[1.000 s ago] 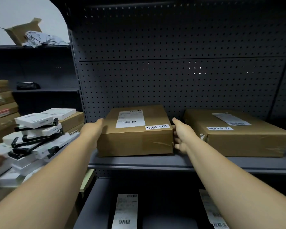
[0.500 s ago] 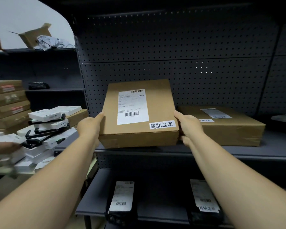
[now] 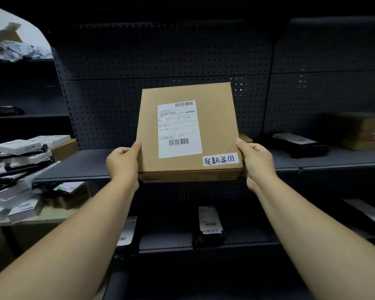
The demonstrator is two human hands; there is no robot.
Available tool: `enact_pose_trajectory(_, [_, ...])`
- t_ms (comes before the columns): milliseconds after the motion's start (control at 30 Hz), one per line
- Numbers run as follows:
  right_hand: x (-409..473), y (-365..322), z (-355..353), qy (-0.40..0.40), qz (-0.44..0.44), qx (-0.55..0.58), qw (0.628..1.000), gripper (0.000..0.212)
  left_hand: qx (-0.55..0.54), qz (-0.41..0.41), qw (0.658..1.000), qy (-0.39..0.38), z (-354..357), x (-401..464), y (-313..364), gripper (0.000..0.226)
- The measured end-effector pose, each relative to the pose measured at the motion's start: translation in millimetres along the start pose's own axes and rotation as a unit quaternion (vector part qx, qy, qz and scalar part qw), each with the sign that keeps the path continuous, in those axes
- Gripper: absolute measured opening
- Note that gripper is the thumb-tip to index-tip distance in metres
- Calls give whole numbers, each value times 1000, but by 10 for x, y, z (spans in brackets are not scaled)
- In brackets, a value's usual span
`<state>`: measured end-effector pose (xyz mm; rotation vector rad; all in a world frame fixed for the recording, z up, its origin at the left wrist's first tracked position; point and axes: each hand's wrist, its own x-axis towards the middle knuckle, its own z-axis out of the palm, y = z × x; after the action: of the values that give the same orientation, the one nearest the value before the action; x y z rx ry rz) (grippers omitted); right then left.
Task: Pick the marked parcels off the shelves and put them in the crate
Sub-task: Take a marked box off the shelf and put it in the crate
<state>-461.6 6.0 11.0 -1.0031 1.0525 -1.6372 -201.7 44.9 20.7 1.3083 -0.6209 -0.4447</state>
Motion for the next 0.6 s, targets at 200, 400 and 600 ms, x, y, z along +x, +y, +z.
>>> enact_pose_trajectory(200, [-177, -311, -1059, 90, -31, -18, 995, 20, -27, -4, 996, -80, 653, -803, 21, 36])
enact_pose_trajectory(400, [-285, -612, -2071, 185, -47, -9, 982, 19, -37, -16, 985, -167, 1448, -1512, 25, 29])
enact_pose_trajectory(600, [-371, -849, -3056, 277, -71, -20, 958, 19, -41, -22, 962, -269, 2336, -2264, -66, 26])
